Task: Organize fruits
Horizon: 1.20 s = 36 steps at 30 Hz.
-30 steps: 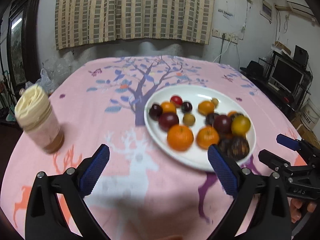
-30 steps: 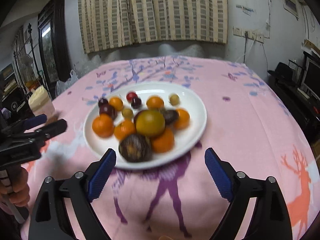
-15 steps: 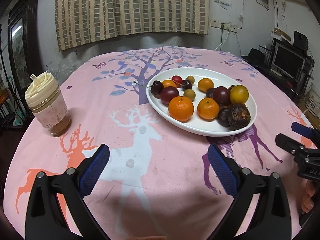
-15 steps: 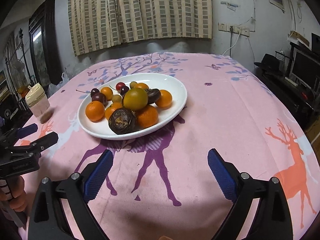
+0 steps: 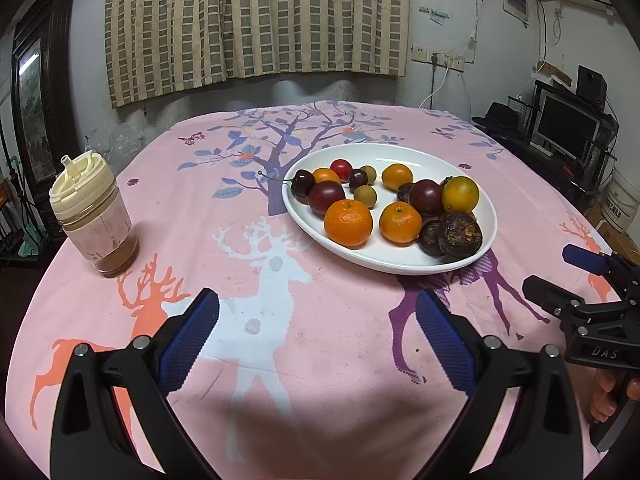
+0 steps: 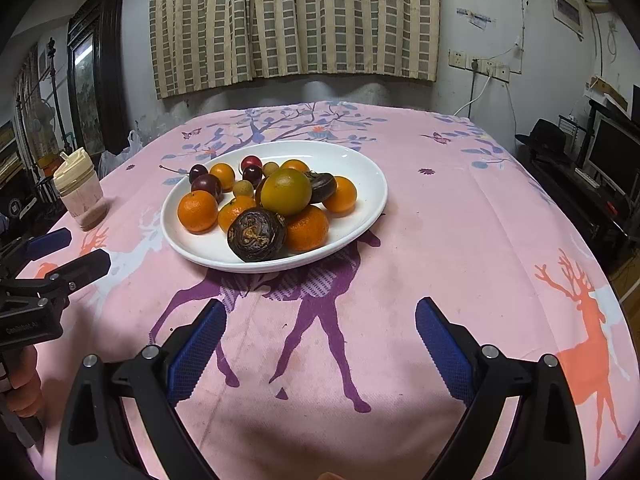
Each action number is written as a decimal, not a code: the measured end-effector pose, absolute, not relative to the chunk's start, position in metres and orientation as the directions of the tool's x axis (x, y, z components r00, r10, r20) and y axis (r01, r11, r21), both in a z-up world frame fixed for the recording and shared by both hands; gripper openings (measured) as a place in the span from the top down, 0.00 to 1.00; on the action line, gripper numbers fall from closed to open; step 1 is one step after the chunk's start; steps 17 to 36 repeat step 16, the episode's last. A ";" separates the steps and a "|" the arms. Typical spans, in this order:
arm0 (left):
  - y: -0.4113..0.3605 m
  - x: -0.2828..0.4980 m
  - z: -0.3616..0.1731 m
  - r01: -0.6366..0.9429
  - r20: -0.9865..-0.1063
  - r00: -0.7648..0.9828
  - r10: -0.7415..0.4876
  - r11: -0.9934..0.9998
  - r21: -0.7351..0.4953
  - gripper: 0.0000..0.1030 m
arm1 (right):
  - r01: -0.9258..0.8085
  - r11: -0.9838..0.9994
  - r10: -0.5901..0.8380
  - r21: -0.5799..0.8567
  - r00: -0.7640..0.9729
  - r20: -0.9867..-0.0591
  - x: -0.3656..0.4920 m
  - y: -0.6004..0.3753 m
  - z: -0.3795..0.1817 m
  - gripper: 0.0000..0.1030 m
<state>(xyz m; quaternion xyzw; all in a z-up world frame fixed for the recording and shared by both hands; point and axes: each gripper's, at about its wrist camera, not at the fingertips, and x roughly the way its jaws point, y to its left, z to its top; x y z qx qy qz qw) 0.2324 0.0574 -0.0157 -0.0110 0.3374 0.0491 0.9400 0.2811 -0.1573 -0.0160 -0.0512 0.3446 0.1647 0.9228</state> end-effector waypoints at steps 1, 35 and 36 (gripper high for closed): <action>0.057 0.232 -0.016 -0.101 -0.636 0.767 0.087 0.995 0.014 0.06 | -0.339 0.941 0.268 0.018 0.708 -0.653 0.281 -0.157 -0.016 0.07; 0.058 0.231 -0.013 -0.102 -0.628 0.773 0.085 0.995 0.009 0.06 | -0.339 0.941 0.266 0.018 0.703 -0.660 0.282 -0.156 -0.018 0.06; 0.058 0.231 -0.013 -0.102 -0.628 0.773 0.085 0.995 0.009 0.06 | -0.339 0.941 0.266 0.018 0.703 -0.660 0.282 -0.156 -0.018 0.06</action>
